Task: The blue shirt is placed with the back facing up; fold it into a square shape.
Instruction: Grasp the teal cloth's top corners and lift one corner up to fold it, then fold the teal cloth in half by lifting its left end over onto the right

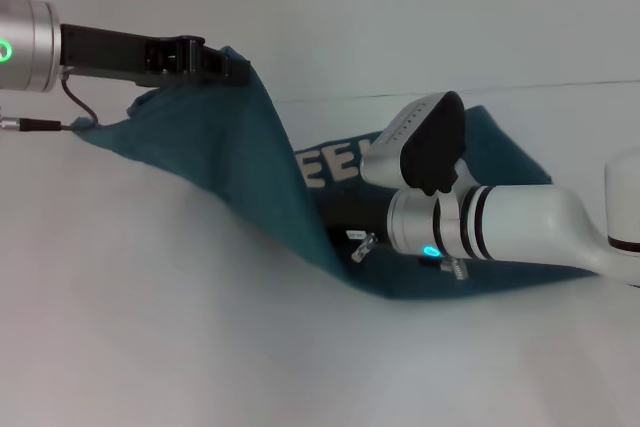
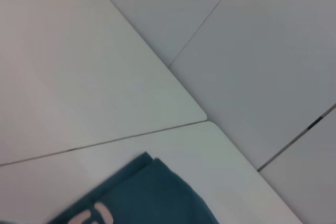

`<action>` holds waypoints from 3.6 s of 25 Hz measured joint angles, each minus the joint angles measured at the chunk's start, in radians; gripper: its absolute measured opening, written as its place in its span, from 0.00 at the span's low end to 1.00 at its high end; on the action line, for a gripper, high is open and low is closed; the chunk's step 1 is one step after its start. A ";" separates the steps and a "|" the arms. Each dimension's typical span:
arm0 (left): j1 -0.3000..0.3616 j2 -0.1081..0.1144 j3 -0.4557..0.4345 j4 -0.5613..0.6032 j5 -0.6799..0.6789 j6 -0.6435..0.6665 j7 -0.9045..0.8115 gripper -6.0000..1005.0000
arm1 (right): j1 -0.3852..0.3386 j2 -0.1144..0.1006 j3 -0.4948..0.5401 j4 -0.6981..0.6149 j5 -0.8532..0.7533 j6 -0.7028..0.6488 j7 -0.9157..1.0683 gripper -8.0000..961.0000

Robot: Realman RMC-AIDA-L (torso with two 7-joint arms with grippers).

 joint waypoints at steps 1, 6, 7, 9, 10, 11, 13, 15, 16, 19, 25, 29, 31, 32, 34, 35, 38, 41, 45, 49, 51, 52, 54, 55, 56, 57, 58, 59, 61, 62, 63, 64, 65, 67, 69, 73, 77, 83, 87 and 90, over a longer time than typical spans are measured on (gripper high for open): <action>0.000 0.001 0.000 0.000 -0.001 0.000 0.000 0.10 | 0.000 0.000 -0.025 -0.005 0.000 -0.028 0.018 0.01; 0.000 0.002 -0.002 0.000 -0.014 0.007 0.000 0.11 | -0.001 0.000 -0.121 -0.036 0.000 -0.069 0.081 0.01; 0.000 0.002 -0.002 0.000 -0.014 0.008 0.000 0.11 | -0.003 0.000 -0.147 -0.049 0.000 -0.079 0.095 0.01; 0.000 0.002 -0.003 0.000 -0.014 0.008 0.000 0.11 | -0.014 0.000 -0.201 -0.081 0.002 -0.096 0.124 0.01; 0.000 0.002 -0.003 0.000 -0.014 0.008 0.000 0.11 | -0.021 0.000 -0.218 -0.097 0.004 -0.100 0.136 0.01; 0.000 0.002 -0.003 0.000 -0.014 0.008 0.000 0.11 | -0.031 0.000 -0.231 -0.112 0.005 -0.102 0.144 0.01; 0.004 0.002 -0.003 0.000 -0.014 0.008 0.000 0.11 | -0.083 -0.001 -0.234 -0.169 0.015 -0.103 0.153 0.01; 0.004 0.002 -0.003 0.000 -0.014 0.008 0.000 0.11 | -0.112 -0.004 -0.232 -0.201 0.025 -0.104 0.153 0.01; 0.005 0.002 -0.003 0.000 -0.014 0.008 0.000 0.12 | -0.139 -0.008 -0.230 -0.229 0.035 -0.104 0.153 0.01; 0.004 0.003 0.001 0.000 -0.014 0.007 0.000 0.12 | -0.236 -0.023 -0.202 -0.325 0.069 -0.103 0.153 0.01; -0.013 0.000 0.006 -0.005 -0.012 0.006 0.000 0.12 | -0.393 -0.052 0.027 -0.388 0.071 -0.166 0.143 0.01; -0.033 -0.001 0.007 -0.023 -0.013 0.007 0.000 0.13 | -0.455 -0.067 0.142 -0.398 0.070 -0.194 0.142 0.01; -0.046 -0.005 0.007 -0.027 -0.013 0.007 0.000 0.13 | -0.500 -0.078 0.206 -0.410 0.069 -0.212 0.142 0.01; -0.053 -0.007 0.009 -0.028 -0.012 0.007 0.000 0.13 | -0.517 -0.084 0.228 -0.413 0.069 -0.221 0.142 0.01; -0.068 -0.010 0.018 -0.034 -0.012 0.007 0.000 0.13 | -0.554 -0.097 0.278 -0.415 0.068 -0.242 0.146 0.01; -0.073 -0.011 0.022 -0.039 -0.012 0.007 0.000 0.13 | -0.570 -0.103 0.300 -0.415 0.068 -0.253 0.148 0.01; -0.101 -0.019 0.036 -0.058 -0.014 0.007 0.000 0.13 | -0.617 -0.118 0.374 -0.416 0.068 -0.286 0.151 0.01; -0.128 -0.038 0.053 -0.064 -0.014 0.009 0.000 0.14 | -0.660 -0.128 0.446 -0.416 0.067 -0.320 0.153 0.01; -0.170 -0.068 0.074 -0.062 -0.015 0.024 0.000 0.14 | -0.709 -0.138 0.530 -0.418 0.066 -0.355 0.153 0.01; -0.221 -0.103 0.077 -0.076 -0.014 0.013 0.001 0.14 | -0.751 -0.145 0.591 -0.421 0.066 -0.383 0.155 0.01; -0.241 -0.126 0.095 -0.090 -0.014 -0.008 0.002 0.14 | -0.768 -0.146 0.622 -0.423 0.065 -0.394 0.155 0.01; -0.250 -0.138 0.121 -0.102 -0.019 -0.026 0.002 0.15 | -0.774 -0.147 0.633 -0.423 0.064 -0.399 0.155 0.01; -0.260 -0.150 0.181 -0.142 -0.042 -0.068 0.002 0.15 | -0.782 -0.148 0.651 -0.424 0.057 -0.410 0.156 0.01; -0.264 -0.153 0.230 -0.178 -0.066 -0.098 0.003 0.15 | -0.783 -0.148 0.658 -0.424 0.051 -0.419 0.160 0.01; -0.265 -0.153 0.281 -0.219 -0.097 -0.140 0.005 0.15 | -0.783 -0.148 0.666 -0.424 0.042 -0.427 0.164 0.01; -0.263 -0.153 0.318 -0.246 -0.121 -0.173 0.007 0.15 | -0.782 -0.148 0.672 -0.424 0.033 -0.435 0.167 0.01; -0.258 -0.153 0.359 -0.273 -0.145 -0.213 0.009 0.15 | -0.781 -0.148 0.677 -0.424 0.025 -0.441 0.169 0.01; -0.249 -0.153 0.406 -0.301 -0.175 -0.263 0.015 0.15 | -0.779 -0.147 0.681 -0.424 0.018 -0.444 0.170 0.01; -0.224 -0.153 0.498 -0.344 -0.234 -0.342 0.023 0.15 | -0.775 -0.145 0.682 -0.425 0.013 -0.446 0.170 0.01; -0.205 -0.153 0.535 -0.347 -0.265 -0.359 0.027 0.15 | -0.774 -0.144 0.682 -0.425 0.013 -0.447 0.172 0.01; -0.191 -0.153 0.563 -0.347 -0.293 -0.370 0.030 0.16 | -0.772 -0.144 0.682 -0.426 0.013 -0.447 0.175 0.01; -0.174 -0.153 0.585 -0.343 -0.319 -0.370 0.033 0.16 | -0.772 -0.144 0.680 -0.429 0.013 -0.447 0.178 0.01; -0.161 -0.153 0.599 -0.337 -0.344 -0.364 0.036 0.16 | -0.770 -0.144 0.678 -0.432 0.013 -0.448 0.181 0.01; -0.140 -0.152 0.615 -0.327 -0.375 -0.344 0.038 0.16 | -0.768 -0.144 0.674 -0.445 0.008 -0.448 0.189 0.01; -0.124 -0.152 0.621 -0.314 -0.390 -0.322 0.039 0.16 | -0.761 -0.143 0.675 -0.464 -0.020 -0.449 0.201 0.01; -0.098 -0.153 0.664 -0.301 -0.437 -0.308 0.048 0.16 | -0.740 -0.140 0.680 -0.504 -0.113 -0.451 0.244 0.01; -0.091 -0.151 0.686 -0.300 -0.455 -0.307 0.049 0.21 | -0.726 -0.138 0.682 -0.519 -0.153 -0.449 0.270 0.01; -0.095 -0.152 0.701 -0.291 -0.475 -0.296 0.047 0.56 | -0.720 -0.137 0.683 -0.521 -0.155 -0.452 0.274 0.01; -0.084 -0.147 0.699 -0.243 -0.483 -0.279 0.038 0.70 | -0.722 -0.141 0.683 -0.533 -0.161 -0.455 0.281 0.01; -0.066 -0.141 0.685 -0.198 -0.483 -0.261 0.032 0.76 | -0.725 -0.142 0.683 -0.571 -0.196 -0.459 0.314 0.01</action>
